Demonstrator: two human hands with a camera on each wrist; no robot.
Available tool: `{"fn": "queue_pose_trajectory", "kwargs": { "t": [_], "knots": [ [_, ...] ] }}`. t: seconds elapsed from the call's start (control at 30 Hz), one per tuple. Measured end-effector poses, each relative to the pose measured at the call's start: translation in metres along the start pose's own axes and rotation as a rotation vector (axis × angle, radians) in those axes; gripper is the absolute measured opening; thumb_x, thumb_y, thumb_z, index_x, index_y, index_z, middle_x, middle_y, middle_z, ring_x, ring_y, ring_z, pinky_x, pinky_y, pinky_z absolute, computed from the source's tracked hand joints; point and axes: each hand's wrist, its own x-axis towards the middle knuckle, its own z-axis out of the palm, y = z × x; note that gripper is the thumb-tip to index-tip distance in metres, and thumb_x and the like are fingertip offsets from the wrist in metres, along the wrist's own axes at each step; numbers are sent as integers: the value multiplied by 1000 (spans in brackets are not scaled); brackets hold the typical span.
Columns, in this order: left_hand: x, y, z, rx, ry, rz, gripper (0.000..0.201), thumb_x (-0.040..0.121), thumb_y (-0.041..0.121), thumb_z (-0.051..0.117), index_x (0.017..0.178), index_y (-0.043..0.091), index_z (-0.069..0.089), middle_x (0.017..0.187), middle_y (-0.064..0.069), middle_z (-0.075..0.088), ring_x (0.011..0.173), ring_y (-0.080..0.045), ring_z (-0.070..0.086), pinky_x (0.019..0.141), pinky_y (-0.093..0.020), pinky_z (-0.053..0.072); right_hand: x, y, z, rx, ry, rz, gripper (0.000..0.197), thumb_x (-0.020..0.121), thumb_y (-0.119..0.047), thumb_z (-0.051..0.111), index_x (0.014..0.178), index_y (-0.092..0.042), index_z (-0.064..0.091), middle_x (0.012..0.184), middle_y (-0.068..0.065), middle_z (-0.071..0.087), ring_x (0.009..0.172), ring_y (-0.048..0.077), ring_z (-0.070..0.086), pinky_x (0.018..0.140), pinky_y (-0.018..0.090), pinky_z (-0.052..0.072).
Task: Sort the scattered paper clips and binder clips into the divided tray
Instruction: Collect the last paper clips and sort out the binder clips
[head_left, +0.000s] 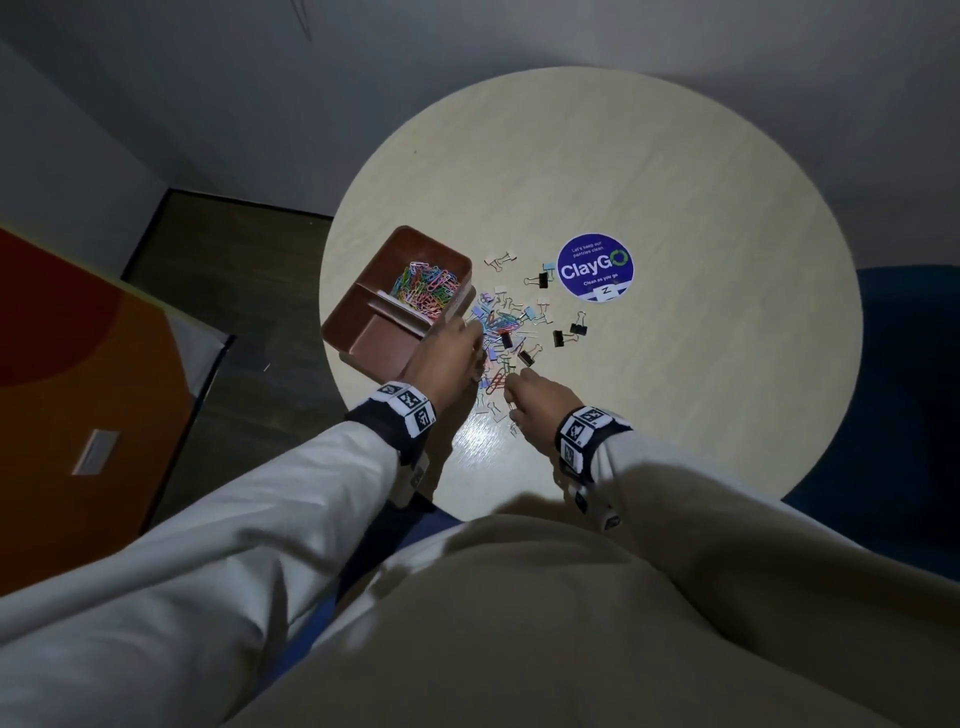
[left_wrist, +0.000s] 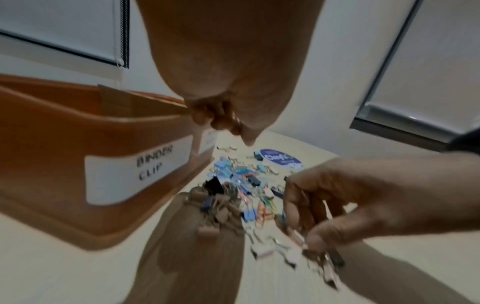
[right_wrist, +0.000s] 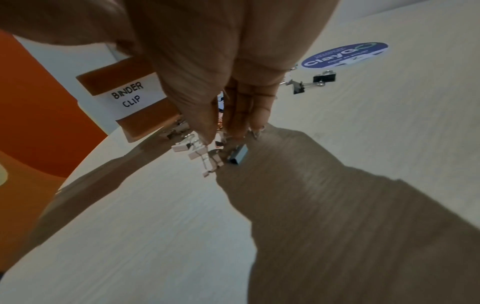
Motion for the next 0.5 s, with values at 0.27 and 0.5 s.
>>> {"fn": "queue_pose_trajectory", "kwargs": {
  "t": [0.27,0.5],
  "knots": [
    [-13,-7,40,42,-275,-21,15,98,24,54,109,15,57,105,-9,58,80,-30,62,66,-38,53,-12,38,-9,9,10,82,3,92,-16,46,90,-18,48,91,4,53,75,28,53,63,33,41],
    [-15,-5,34,72,-155,-34,20,93,31,54,102,14,59,99,-8,60,82,-24,57,63,-31,41,12,16,-23,38,120,51,9,96,-15,42,91,-17,49,90,4,51,70,26,51,61,33,42]
  ]
}}
